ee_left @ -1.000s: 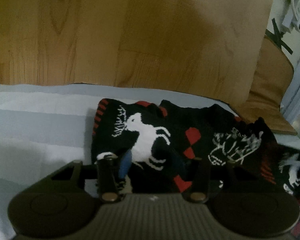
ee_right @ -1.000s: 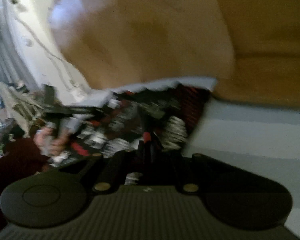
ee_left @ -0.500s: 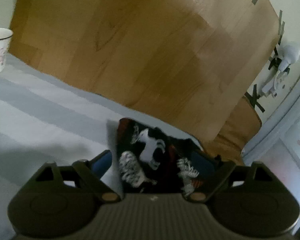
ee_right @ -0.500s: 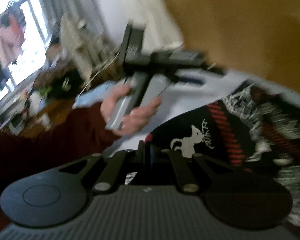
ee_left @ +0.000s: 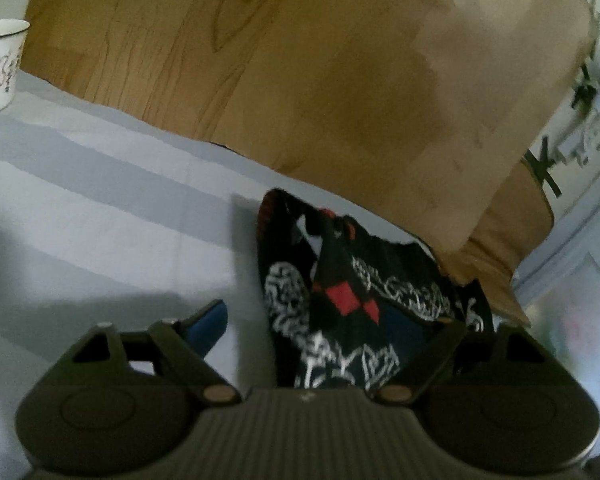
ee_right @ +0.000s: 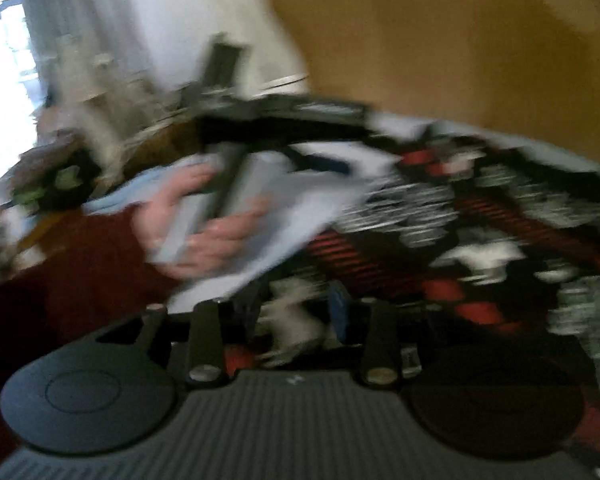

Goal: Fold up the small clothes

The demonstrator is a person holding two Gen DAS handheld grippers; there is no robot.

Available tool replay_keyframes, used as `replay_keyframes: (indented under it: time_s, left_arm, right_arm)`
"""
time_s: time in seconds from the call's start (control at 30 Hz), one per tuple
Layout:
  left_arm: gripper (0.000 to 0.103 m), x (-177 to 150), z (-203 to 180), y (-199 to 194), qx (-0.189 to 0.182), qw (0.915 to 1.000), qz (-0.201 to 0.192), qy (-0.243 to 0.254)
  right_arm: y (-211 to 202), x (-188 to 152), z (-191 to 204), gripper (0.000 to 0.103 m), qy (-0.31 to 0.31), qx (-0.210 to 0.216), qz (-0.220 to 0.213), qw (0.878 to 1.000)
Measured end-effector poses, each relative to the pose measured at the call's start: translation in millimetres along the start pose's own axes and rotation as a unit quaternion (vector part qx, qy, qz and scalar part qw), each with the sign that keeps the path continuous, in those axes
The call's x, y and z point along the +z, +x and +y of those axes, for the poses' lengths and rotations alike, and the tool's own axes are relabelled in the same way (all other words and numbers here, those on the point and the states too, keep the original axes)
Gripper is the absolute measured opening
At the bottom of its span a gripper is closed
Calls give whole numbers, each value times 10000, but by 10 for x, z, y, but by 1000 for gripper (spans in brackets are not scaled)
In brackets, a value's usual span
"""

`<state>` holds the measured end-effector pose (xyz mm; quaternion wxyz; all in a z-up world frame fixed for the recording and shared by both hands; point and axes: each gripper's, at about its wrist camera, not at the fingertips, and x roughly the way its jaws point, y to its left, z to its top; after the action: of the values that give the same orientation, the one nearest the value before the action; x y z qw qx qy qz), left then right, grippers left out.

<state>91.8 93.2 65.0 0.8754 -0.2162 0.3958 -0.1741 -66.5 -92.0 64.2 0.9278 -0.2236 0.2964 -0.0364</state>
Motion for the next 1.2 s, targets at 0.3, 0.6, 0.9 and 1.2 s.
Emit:
replay_keyframes:
  time_s: [0.3, 0.6, 0.9, 1.2]
  left_arm:
    - [83, -52, 74, 3, -22, 9997, 16, -238]
    - [83, 42, -96, 277, 129, 9997, 204, -32]
    - [83, 118, -246, 616, 654, 9970, 265, 333]
    - [79, 108, -430, 701, 1221, 9885, 366, 813]
  right_arm:
    - [596, -31, -734, 11, 1843, 180, 132, 9826]
    - [357, 67, -904, 21, 1601, -422, -112, 9861]
    - [-22, -188, -260, 32, 477, 324, -278, 9979]
    - [-20, -627, 554, 34, -1189, 1433, 756, 9796]
